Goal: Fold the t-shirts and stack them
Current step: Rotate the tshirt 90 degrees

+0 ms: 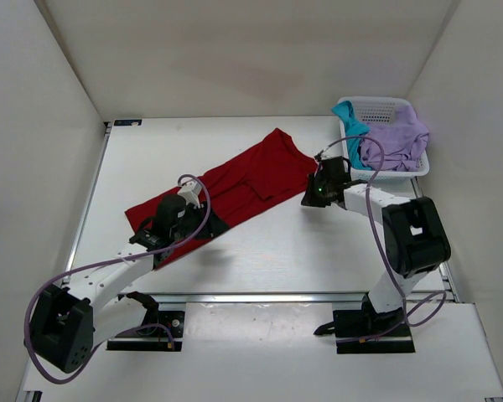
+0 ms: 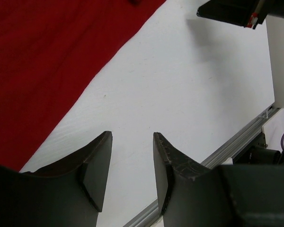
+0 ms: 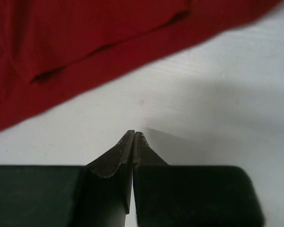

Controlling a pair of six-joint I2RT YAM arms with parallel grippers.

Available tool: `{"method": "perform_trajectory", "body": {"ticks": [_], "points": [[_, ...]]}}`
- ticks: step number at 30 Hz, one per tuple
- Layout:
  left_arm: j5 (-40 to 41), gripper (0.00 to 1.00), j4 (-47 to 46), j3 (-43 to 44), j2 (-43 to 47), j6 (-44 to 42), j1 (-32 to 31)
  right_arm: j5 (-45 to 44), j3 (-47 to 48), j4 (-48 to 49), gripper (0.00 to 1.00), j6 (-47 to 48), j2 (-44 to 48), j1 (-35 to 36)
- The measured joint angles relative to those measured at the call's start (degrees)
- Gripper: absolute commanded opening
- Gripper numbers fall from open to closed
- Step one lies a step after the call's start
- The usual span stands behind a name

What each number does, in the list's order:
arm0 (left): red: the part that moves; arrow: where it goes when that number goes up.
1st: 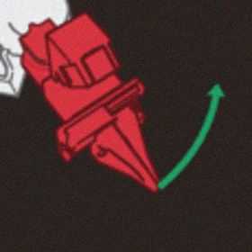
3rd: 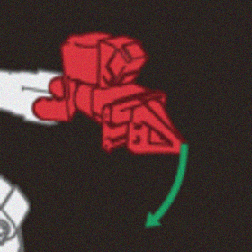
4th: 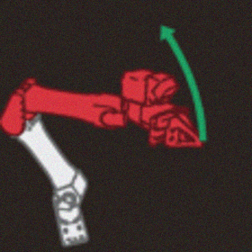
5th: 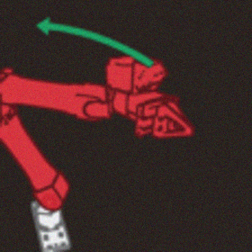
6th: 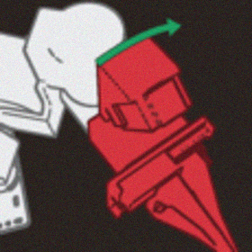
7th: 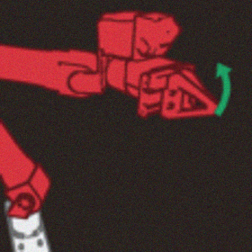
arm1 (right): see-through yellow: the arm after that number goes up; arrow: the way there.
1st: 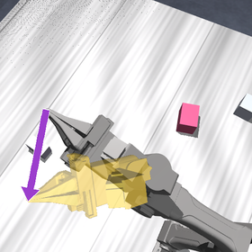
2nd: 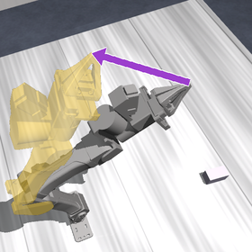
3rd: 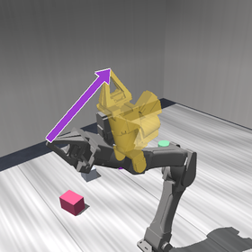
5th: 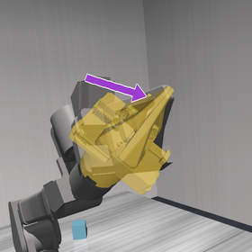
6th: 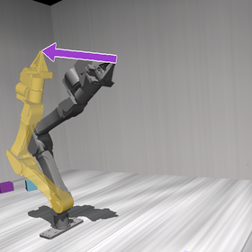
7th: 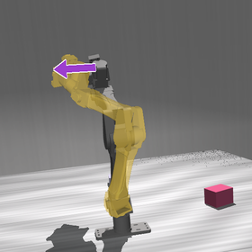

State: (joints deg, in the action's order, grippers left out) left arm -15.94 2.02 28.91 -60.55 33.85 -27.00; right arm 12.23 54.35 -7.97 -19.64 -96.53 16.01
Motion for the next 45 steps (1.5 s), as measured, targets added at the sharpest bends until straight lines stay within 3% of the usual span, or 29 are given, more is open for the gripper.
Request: {"method": "perform_trajectory", "body": {"ticks": [7, 15, 19, 22, 25, 29, 34, 37, 42, 44, 45], "points": [[0.0, 0.51, -0.02, -0.13, 0.02, -0.26, 1.2, 2.71, 9.9, 1.79, 0.0, -2.67, -12.57, -0.33], [-0.04, 0.51, 0.92, 0.81, -0.94, -0.46, 2.1, 4.26, 36.7, -6.82, 0.01, -1.73, -28.85, -1.2], [-1.05, 0.51, 1.16, 3.96, -4.81, -0.68, 1.53, 2.58, 44.5, -10.29, 0.1, 0.09, -29.88, -1.6], [-1.51, 0.5, 0.74, 5.35, -6.71, -0.66, 0.98, 0.68, 39.76, -9.66, 0.21, 0.28, -22.95, -1.6], [-2.16, 0.51, 1.05, 5.46, -6.51, -0.74, 1.29, 0.22, 27.47, -6.32, 0.29, -0.52, -11.08, 0.15], [-2.78, 0.52, 2.97, 5.46, -4.52, -1.36, 3.76, 1.18, 14.12, 0.96, 0.37, -3.87, -1.29, 8.52], [-2.78, 0.52, 4.46, 5.46, -0.96, -2.21, 5.55, 3.13, 8.26, 7.72, 0.41, -10.01, -6.82, 21.27], [-3.02, 0.52, 5.64, 5.46, -0.42, -2.99, 5.25, 3.17, 8.44, 10.58, 0.43, -13.55, -12.13, 24.28], [-3.17, 0.51, 7.54, 5.44, 1.44, -3.89, 5.62, 3.37, 11.04, 16.61, 0.37, -18.93, -17.42, 24.46], [-3.15, 0.52, 7.65, 5.44, 2.23, -4.09, 5.81, 3.85, 11.37, 18.84, 0.24, -20.57, -18.73, 24.41], [-3.17, 0.52, 7.65, 5.44, 2.36, -4.09, 5.81, 4.11, 11.52, 19.8, 0.09, -21.44, -19.54, 24.17]]}}
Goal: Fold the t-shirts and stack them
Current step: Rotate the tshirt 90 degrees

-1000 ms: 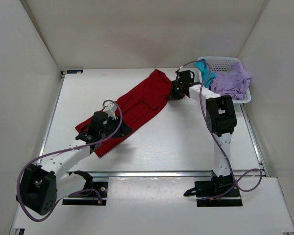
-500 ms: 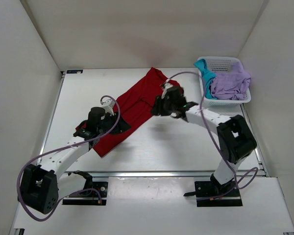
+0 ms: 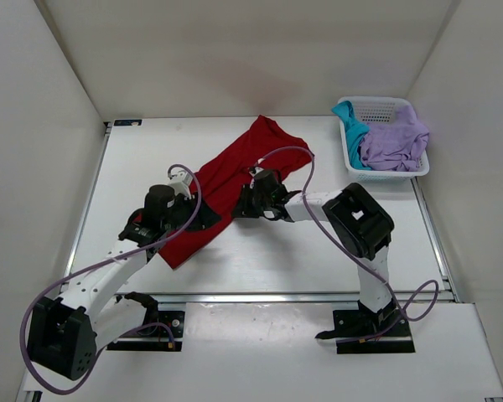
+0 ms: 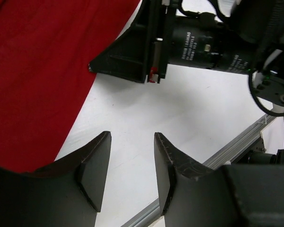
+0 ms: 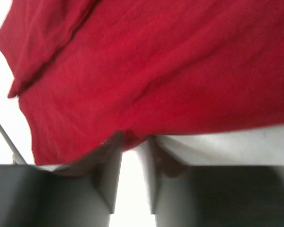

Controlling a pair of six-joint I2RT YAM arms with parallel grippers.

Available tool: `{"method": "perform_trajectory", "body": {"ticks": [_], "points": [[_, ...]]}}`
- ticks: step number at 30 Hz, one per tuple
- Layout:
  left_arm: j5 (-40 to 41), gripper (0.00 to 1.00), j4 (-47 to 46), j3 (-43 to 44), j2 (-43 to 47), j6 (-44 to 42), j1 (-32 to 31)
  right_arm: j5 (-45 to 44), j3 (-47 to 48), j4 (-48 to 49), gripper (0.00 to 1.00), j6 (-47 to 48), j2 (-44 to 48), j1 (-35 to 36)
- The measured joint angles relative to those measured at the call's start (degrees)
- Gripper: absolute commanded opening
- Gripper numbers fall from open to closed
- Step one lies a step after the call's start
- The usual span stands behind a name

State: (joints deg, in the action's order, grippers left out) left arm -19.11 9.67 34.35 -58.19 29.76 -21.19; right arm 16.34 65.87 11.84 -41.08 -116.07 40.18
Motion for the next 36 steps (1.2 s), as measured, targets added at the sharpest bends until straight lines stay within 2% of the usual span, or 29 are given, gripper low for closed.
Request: {"method": "perform_trajectory", "body": {"ticks": [1, 2, 5, 8, 14, 16, 18, 19, 21, 23, 28, 36], "points": [[0.0, 0.52, -0.02, -0.02, 0.0, 0.0, -0.09, 0.28, 0.09, 0.83, 0.02, -0.83, -0.72, -0.44], [0.04, 0.52, 0.0, -0.02, -0.09, 0.0, -0.22, 0.92, -0.04, 1.53, 0.0, -1.51, -1.18, -0.76], [0.22, 0.52, 0.0, -0.04, -0.44, 0.02, -0.98, 2.32, -2.58, 3.93, 0.0, -2.84, -0.59, -2.16], [0.46, 0.51, -0.04, -0.11, -0.98, 0.04, -1.88, 4.04, -9.33, 4.42, 0.0, -1.81, 4.26, -5.25], [1.9, 0.51, -0.15, -0.48, -3.02, -0.02, -5.38, 9.55, -16.92, -6.84, 0.0, 8.04, 15.15, -21.64], [3.02, 0.51, 0.66, -0.55, -4.07, -0.39, -6.73, 9.97, -19.12, -8.63, 0.07, 10.49, 18.27, -26.8], [5.4, 0.52, 2.16, -0.55, -5.16, -1.09, -8.28, 10.43, -21.79, -10.08, 0.25, 11.93, 21.42, -29.92], [6.78, 0.53, 2.97, -0.61, -5.73, -1.49, -9.25, 10.54, -23.26, -11.04, 0.28, 12.74, 23.26, -30.84], [8.02, 0.54, 3.8, -1.4, -6.36, -1.9, -10.54, 10.08, -25.42, -13.22, 0.36, 13.86, 26.86, -30.88], [8.85, 0.56, 4.04, -3.45, -6.38, -2.21, -11.67, 8.98, -27.06, -15.41, 0.38, 14.62, 31.28, -29.7], [9.49, 0.59, 5.77, -8.07, -7.02, -2.38, -13.99, 6.97, -33.94, -17.22, 0.4, 14.1, 46.01, -25.31], [8.39, 0.59, 6.56, -9.86, -6.56, -2.73, -15.37, 2.62, -48.09, -26.73, 0.4, 6.14, 63.6, -10.58]]}}
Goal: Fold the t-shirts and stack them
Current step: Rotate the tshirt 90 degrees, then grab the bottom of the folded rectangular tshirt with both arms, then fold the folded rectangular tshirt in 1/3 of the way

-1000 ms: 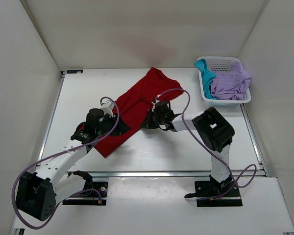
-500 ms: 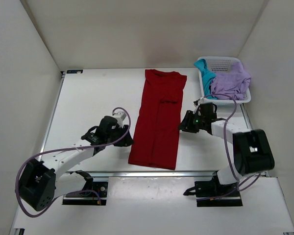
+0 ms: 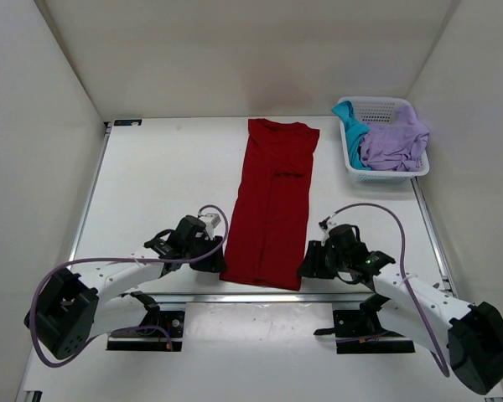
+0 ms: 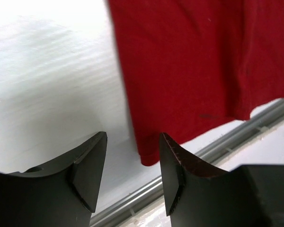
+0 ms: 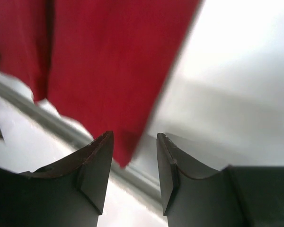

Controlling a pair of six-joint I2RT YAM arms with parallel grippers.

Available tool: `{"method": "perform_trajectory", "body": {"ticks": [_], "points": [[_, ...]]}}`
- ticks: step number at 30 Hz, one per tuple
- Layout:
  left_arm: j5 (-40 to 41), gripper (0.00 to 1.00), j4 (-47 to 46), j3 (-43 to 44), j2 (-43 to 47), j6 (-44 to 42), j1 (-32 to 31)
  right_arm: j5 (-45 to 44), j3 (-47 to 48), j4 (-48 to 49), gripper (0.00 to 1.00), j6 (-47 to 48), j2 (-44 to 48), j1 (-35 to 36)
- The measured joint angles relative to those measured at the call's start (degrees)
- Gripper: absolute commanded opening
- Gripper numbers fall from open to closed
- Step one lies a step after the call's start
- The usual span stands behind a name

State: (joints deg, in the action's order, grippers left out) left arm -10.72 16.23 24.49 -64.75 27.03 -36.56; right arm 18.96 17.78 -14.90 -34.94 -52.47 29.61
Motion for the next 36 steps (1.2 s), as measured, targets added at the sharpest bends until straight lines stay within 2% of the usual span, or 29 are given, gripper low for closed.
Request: {"method": "perform_trajectory", "body": {"ticks": [3, 6, 8, 10, 12, 14, 18, 24, 27, 29, 31, 36], "points": [[-1.11, 0.58, -0.37, -0.13, -0.13, 0.0, -1.25, -0.94, -2.32, -1.92, 0.39, -4.37, 2.95, 5.7], [-2.23, 0.55, -1.57, -0.35, -0.7, 0.31, -2.27, -0.15, -4.44, 0.44, 0.36, -7.96, 4.46, 7.89], [-2.78, 0.5, -1.95, -0.46, -0.96, 0.61, -3.02, 0.42, -5.79, 2.23, 0.25, -9.92, 4.66, 8.0], [-3.28, 0.28, -2.01, -0.52, -1.31, 0.85, -3.63, 0.26, -6.38, 2.97, 0.21, -11.37, 4.61, 8.57], [-3.69, 0.19, -1.49, -0.57, -1.84, 0.55, -4.17, 0.07, -6.47, 3.52, 0.09, -12.04, 4.39, 9.42], [-4.07, 0.01, -1.36, -0.55, -2.78, 0.5, -4.61, 0.0, -6.86, 3.74, 0.0, -12.35, 4.42, 9.27], [-4.26, 0.0, -1.11, -0.15, -3.06, 0.66, -6.1, -0.11, -7.06, 3.37, 0.0, -12.85, 4.68, 9.42], [-5.03, 0.0, 6.62, -0.13, 3.39, 1.36, -7.08, -1.62, -3.69, -2.34, 0.0, -14.78, 5.75, 19.93], [-6.19, 0.0, 11.54, 0.76, 8.02, 2.01, -7.32, -1.81, 0.42, -6.56, 0.0, -14.93, 5.97, 22.12], [-6.71, 0.0, 14.19, 3.3, 8.52, 2.27, -7.19, -1.77, 3.98, -8.79, 0.0, -13.11, 5.97, 19.37], [-7.13, 0.0, 15.52, 7.28, 7.32, 1.99, -6.29, -1.27, 7.02, -9.11, 0.0, -10.54, 5.95, 13.62], [-8.39, 0.0, 12.33, 17.0, 0.2, 0.98, 1.97, 4.17, 12.04, -6.64, 0.01, -0.76, 1.07, -7.23]]}}
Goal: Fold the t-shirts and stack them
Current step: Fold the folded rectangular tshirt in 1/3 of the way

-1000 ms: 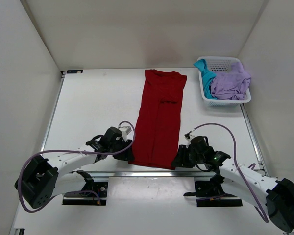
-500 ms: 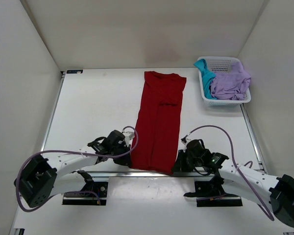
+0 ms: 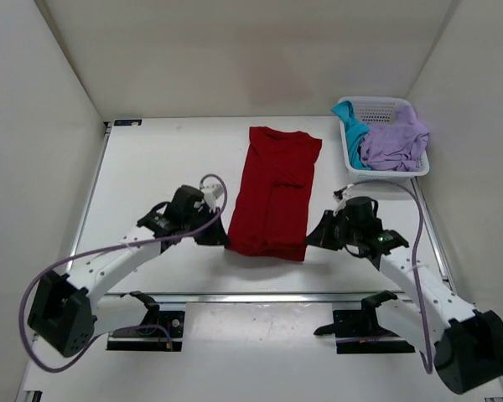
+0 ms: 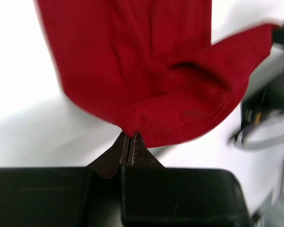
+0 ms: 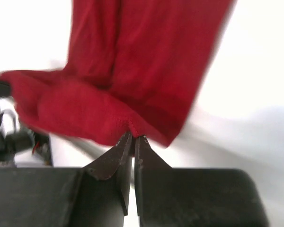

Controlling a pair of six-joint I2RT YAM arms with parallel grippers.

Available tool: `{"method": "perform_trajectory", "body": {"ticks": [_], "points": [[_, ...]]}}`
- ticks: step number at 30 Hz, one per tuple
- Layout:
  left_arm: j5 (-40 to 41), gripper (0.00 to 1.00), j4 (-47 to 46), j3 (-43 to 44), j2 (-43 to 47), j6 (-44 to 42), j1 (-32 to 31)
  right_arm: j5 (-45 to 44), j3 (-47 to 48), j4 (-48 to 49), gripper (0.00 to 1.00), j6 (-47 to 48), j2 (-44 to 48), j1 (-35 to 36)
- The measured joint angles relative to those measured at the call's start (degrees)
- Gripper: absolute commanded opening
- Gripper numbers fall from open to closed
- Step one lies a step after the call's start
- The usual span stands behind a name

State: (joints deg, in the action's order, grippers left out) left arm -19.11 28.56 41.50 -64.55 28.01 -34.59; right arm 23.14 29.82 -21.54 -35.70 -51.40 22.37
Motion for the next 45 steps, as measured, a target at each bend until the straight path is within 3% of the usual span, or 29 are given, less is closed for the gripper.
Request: {"method": "perform_trajectory", "body": {"ticks": [3, 9, 14, 25, 30, 32, 36, 40, 43, 45], "points": [[1.29, 0.0, -2.6, 6.27, -7.72, -0.09, 3.5, 1.2, 3.32, 1.16, 0.0, 4.5, -6.56, -6.19], [3.67, 0.0, -6.64, 22.95, -26.91, 0.42, 4.33, 0.7, 10.19, 6.73, 0.0, 7.98, -19.32, -10.8], [5.46, 0.0, -8.48, 33.03, -36.92, 1.38, 6.14, 0.15, 13.75, 12.09, 0.0, 8.79, -28.63, -14.69], [4.98, 0.02, -13.99, 37.16, -49.35, 3.58, 11.69, 2.45, 23.23, 19.23, 0.0, 8.83, -43.43, -18.51], [4.35, 0.1, -17.73, 37.42, -51.93, 4.37, 11.98, 2.82, 27.82, 20.37, 0.0, 9.03, -50.07, -18.75], [4.35, 0.2, -18.88, 37.42, -52.33, 4.72, 11.98, 2.62, 28.5, 20.31, 0.02, 9.09, -51.45, -18.71], [3.39, 0.35, -23.65, 36.04, -51.49, 6.64, 12.41, 1.64, 29.55, 19.85, 0.23, 9.75, -52.11, -18.62], [3.65, 0.39, -28.79, 29.99, -45.68, 9.64, 13.14, -2.43, 29.94, 18.36, 0.37, 11.28, -49.22, -16.87], [4.66, 0.35, -30.64, 28.13, -40.46, 10.67, 13.16, -5.46, 29.97, 16.94, 0.37, 12.5, -44.63, -14.19], [5.38, 0.34, -34.49, 24.63, -35.69, 11.26, 12.46, -7.58, 29.88, 16.92, 0.23, 13.27, -41.44, -12.24]]}}
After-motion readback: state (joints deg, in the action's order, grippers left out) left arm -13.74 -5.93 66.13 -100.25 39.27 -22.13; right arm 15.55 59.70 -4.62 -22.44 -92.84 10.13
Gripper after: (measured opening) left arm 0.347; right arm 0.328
